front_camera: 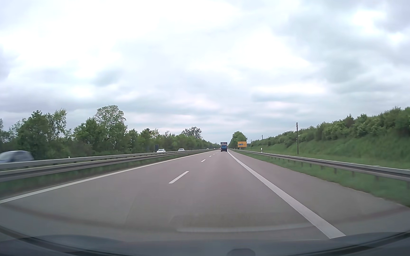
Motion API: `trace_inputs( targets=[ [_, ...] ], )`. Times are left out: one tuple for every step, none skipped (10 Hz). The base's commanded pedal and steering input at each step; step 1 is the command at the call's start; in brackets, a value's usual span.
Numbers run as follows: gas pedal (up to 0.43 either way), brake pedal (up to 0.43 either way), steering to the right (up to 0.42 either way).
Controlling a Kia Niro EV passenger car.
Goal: Follow the waypoints while adhering to traffic rules and regulations
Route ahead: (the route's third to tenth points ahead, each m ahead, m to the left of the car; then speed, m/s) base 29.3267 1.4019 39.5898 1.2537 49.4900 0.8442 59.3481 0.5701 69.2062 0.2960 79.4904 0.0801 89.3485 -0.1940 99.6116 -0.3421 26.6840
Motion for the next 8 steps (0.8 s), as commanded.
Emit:
trace_inputs(
  targets=[
    [0.0,0.0,0.0],
    [0.0,0.0,0.0],
    [0.0,0.0,0.0],
    [0.0,0.0,0.0],
    [0.0,0.0,0.0],
    [0.0,0.0,0.0],
    [0.0,0.0,0.0],
    [0.0,0.0,0.0]
  ],
)
